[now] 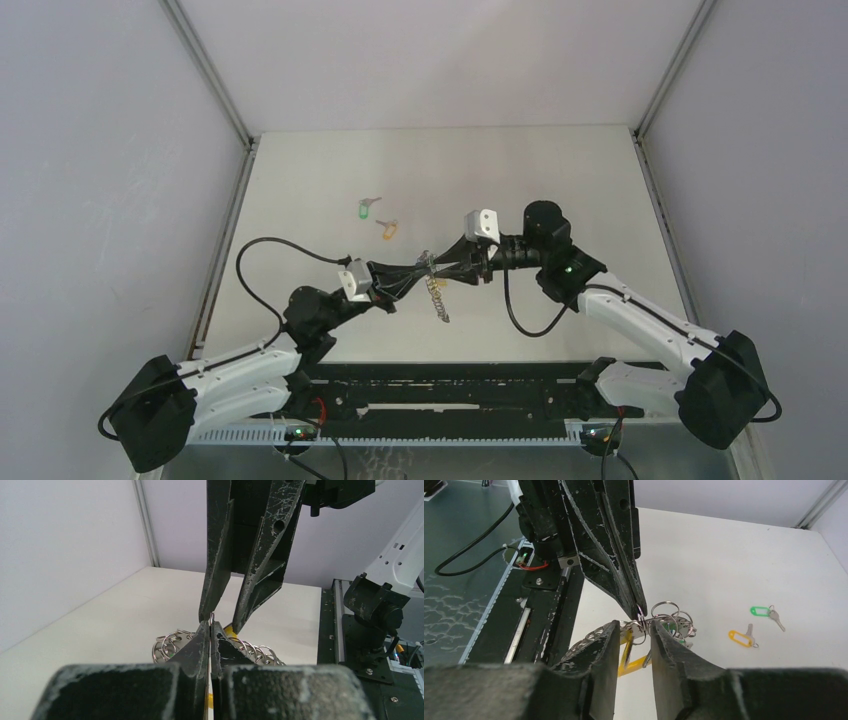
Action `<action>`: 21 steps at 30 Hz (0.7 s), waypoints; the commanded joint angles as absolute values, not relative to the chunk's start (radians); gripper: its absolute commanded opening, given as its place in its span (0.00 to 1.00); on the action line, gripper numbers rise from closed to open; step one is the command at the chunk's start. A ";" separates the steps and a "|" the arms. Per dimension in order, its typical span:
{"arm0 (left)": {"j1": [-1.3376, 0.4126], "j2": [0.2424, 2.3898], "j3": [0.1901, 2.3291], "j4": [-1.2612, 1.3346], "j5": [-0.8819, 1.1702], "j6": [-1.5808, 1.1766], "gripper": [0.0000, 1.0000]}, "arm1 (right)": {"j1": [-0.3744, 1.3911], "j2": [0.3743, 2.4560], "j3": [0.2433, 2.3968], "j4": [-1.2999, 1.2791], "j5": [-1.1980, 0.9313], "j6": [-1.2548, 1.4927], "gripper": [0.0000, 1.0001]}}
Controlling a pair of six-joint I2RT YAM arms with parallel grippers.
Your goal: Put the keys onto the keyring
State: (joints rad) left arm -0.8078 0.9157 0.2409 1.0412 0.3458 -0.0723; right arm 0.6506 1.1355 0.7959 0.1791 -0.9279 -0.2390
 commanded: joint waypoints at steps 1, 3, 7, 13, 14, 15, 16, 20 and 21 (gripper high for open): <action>-0.816 0.899 0.228 1.122 0.356 -0.085 0.00 | 0.624 1.094 0.847 0.159 -0.985 -0.242 0.30; -0.817 0.899 0.228 1.122 0.358 -0.086 0.00 | 0.611 1.083 0.846 0.156 -1.005 -0.242 0.33; -0.816 0.899 0.230 1.123 0.371 -0.089 0.00 | 0.598 1.082 0.847 0.181 -1.017 -0.229 0.34; -0.816 0.901 0.240 1.122 0.408 -0.096 0.00 | 0.595 1.121 0.867 0.192 -1.019 -0.222 0.28; -0.816 0.901 0.242 1.123 0.411 -0.098 0.00 | 0.595 1.129 0.871 0.191 -1.022 -0.222 0.27; -0.817 0.901 0.242 1.122 0.414 -0.099 0.00 | 0.596 1.137 0.877 0.189 -1.032 -0.225 0.25; -0.817 0.900 0.243 1.122 0.416 -0.098 0.00 | 0.596 1.144 0.884 0.185 -1.045 -0.228 0.23; -0.818 0.898 0.245 1.123 0.414 -0.101 0.00 | 0.603 1.156 0.895 0.153 -1.082 -0.250 0.21; -0.818 0.896 0.245 1.122 0.415 -0.099 0.00 | 0.604 1.157 0.894 0.143 -1.086 -0.259 0.21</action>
State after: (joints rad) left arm -0.8097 0.9154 0.2409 1.0424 0.4007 -0.0860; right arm 0.6018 1.1549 0.8528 0.1551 -1.0382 -0.2428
